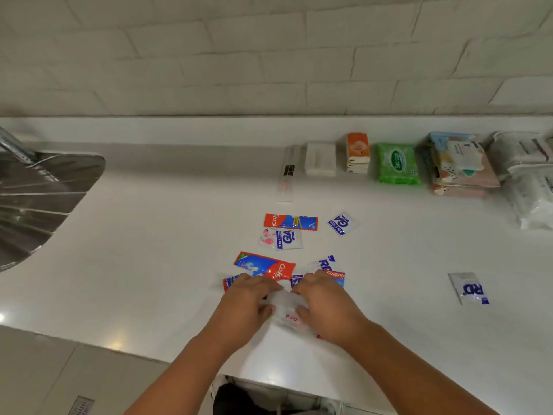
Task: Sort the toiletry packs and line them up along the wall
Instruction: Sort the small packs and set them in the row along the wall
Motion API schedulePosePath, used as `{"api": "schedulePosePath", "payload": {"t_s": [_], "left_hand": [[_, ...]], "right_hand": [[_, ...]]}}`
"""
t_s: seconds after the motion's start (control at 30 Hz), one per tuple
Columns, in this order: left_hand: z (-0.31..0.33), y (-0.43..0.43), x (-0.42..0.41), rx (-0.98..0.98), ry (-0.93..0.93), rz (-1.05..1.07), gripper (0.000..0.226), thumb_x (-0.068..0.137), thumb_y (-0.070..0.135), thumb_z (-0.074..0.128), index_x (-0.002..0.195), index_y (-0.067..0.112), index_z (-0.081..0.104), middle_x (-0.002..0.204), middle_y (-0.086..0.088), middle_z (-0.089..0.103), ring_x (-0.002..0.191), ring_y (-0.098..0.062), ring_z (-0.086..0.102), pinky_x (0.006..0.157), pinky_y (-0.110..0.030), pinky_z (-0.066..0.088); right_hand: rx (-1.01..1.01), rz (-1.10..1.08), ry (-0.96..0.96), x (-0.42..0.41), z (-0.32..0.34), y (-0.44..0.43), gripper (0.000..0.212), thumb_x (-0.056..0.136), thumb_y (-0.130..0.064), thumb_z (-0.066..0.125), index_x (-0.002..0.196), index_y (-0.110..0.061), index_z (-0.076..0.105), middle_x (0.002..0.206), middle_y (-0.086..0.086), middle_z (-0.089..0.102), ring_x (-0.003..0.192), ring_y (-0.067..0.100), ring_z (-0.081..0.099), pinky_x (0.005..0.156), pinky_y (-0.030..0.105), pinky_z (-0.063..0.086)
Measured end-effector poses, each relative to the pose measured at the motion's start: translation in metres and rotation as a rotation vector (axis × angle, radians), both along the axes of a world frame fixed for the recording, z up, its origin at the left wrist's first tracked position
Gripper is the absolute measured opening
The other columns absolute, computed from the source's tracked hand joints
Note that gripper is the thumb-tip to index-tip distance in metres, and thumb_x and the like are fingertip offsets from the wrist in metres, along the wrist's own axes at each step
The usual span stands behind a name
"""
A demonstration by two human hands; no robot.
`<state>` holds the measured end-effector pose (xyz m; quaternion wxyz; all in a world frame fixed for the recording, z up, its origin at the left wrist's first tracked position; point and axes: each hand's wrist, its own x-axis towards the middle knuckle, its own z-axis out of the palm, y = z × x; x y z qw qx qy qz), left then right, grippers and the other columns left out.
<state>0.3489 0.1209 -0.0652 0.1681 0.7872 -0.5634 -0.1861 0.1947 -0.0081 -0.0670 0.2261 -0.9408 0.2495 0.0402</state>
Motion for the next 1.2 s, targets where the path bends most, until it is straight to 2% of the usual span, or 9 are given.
{"api": "schedulePosePath", "payload": {"t_s": [0.13, 0.33, 0.57, 0.7, 0.87, 0.93, 1.03, 1.1, 1.2], "left_hand": [[-0.003, -0.002, -0.009, -0.065, -0.137, 0.011, 0.046, 0.075, 0.017, 0.078, 0.118, 0.031, 0.069, 0.114, 0.012, 0.07, 0.097, -0.021, 0.056, 0.083, -0.036, 0.049], [0.007, -0.006, -0.008, -0.193, -0.191, 0.014, 0.027, 0.079, 0.023, 0.071, 0.105, 0.032, 0.074, 0.091, 0.01, 0.073, 0.085, -0.02, 0.06, 0.071, -0.032, 0.045], [0.042, -0.012, 0.0, -0.34, -0.004, 0.045, 0.025, 0.086, 0.02, 0.074, 0.108, 0.031, 0.073, 0.095, 0.023, 0.066, 0.086, 0.001, 0.044, 0.078, -0.007, 0.034], [0.057, -0.017, 0.013, -0.276, 0.023, 0.035, 0.03, 0.088, 0.038, 0.071, 0.118, 0.039, 0.067, 0.088, 0.029, 0.061, 0.089, -0.006, 0.045, 0.082, -0.029, 0.041], [0.066, -0.013, 0.059, -0.074, 0.162, 0.048, 0.031, 0.091, 0.055, 0.059, 0.121, 0.049, 0.06, 0.093, 0.029, 0.054, 0.106, 0.006, 0.038, 0.094, -0.031, 0.035], [0.07, -0.011, 0.085, -0.074, 0.312, 0.068, 0.02, 0.091, 0.055, 0.058, 0.11, 0.051, 0.062, 0.094, 0.019, 0.064, 0.101, 0.0, 0.052, 0.083, -0.026, 0.044], [0.078, -0.01, 0.114, -0.136, 0.529, 0.108, 0.022, 0.085, 0.048, 0.065, 0.1, 0.032, 0.07, 0.089, 0.02, 0.07, 0.083, 0.003, 0.061, 0.068, -0.012, 0.044], [0.082, -0.012, 0.133, -0.154, 0.583, 0.119, 0.018, 0.085, 0.039, 0.072, 0.096, 0.025, 0.072, 0.089, 0.016, 0.072, 0.079, 0.002, 0.061, 0.067, -0.011, 0.044], [0.086, -0.014, 0.157, -0.151, 0.636, 0.117, 0.01, 0.083, 0.029, 0.079, 0.091, 0.026, 0.074, 0.09, 0.014, 0.072, 0.079, 0.002, 0.062, 0.069, -0.01, 0.044]], "right_hand": [[0.021, 0.011, -0.008, 0.0, -0.001, -0.001, 0.024, 0.091, -0.019, 0.056, 0.113, -0.017, 0.065, 0.113, 0.005, 0.06, 0.111, 0.024, 0.051, 0.09, 0.033, 0.043], [0.132, -0.05, -0.109, 0.0, 0.023, -0.01, 0.02, 0.097, -0.019, 0.053, 0.114, -0.018, 0.064, 0.11, 0.002, 0.055, 0.097, 0.022, 0.058, 0.081, 0.034, 0.048], [0.25, -0.217, -0.261, -0.001, 0.072, -0.016, 0.026, 0.098, -0.044, 0.05, 0.097, -0.023, 0.065, 0.083, -0.006, 0.065, 0.074, 0.01, 0.058, 0.064, 0.023, 0.044], [0.271, -0.288, -0.37, 0.01, 0.097, -0.018, 0.009, 0.096, -0.034, 0.057, 0.09, -0.032, 0.063, 0.074, -0.009, 0.061, 0.064, 0.003, 0.054, 0.058, 0.013, 0.041], [0.32, -0.385, -0.434, 0.023, 0.122, -0.025, 0.01, 0.098, -0.031, 0.054, 0.09, -0.03, 0.06, 0.071, -0.004, 0.063, 0.065, 0.014, 0.059, 0.06, 0.032, 0.049], [0.384, -0.433, -0.467, 0.031, 0.125, -0.027, 0.012, 0.099, -0.029, 0.054, 0.09, -0.031, 0.061, 0.071, -0.002, 0.066, 0.063, 0.014, 0.061, 0.059, 0.036, 0.052], [0.48, -0.494, -0.474, 0.043, 0.121, -0.025, 0.01, 0.098, -0.028, 0.055, 0.09, -0.029, 0.061, 0.07, 0.002, 0.07, 0.068, 0.038, 0.062, 0.063, 0.053, 0.054], [0.555, -0.538, -0.49, 0.055, 0.116, -0.018, 0.006, 0.096, -0.025, 0.06, 0.09, -0.025, 0.061, 0.072, 0.004, 0.071, 0.069, 0.043, 0.061, 0.065, 0.055, 0.054], [0.721, -0.658, -0.591, 0.076, 0.111, -0.008, 0.011, 0.09, -0.017, 0.069, 0.098, -0.016, 0.062, 0.08, 0.011, 0.072, 0.069, 0.028, 0.068, 0.068, 0.045, 0.059]]}}
